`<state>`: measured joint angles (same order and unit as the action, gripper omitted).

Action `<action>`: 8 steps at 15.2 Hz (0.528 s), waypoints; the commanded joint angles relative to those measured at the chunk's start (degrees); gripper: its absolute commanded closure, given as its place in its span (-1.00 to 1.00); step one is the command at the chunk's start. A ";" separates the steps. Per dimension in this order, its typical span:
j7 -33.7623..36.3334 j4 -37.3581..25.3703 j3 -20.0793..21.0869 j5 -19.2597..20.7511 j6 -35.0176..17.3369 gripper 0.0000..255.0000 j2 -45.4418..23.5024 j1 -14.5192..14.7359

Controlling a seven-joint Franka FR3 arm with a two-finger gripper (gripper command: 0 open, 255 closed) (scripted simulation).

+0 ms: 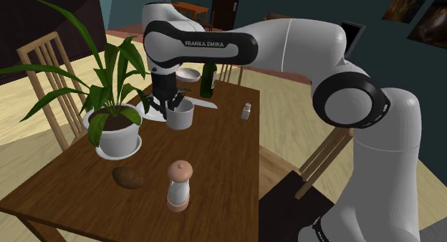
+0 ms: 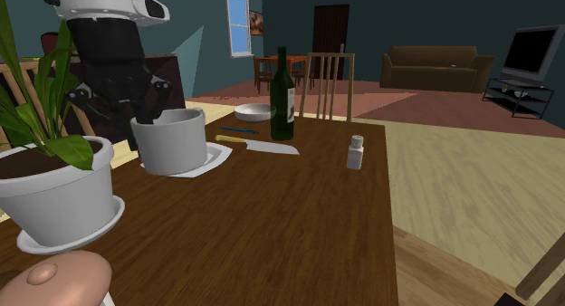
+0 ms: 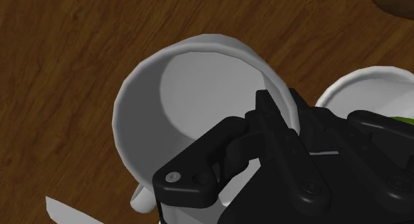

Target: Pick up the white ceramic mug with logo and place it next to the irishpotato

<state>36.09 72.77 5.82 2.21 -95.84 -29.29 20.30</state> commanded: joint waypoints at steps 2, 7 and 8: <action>3.60 -1.74 0.92 0.18 0.63 1.00 -1.09 2.76; 4.47 0.70 1.11 0.26 -2.22 1.00 -1.50 3.36; 4.47 1.38 1.10 0.26 -2.96 1.00 -1.55 3.34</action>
<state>40.56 73.31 6.93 2.48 -97.98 -30.91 23.68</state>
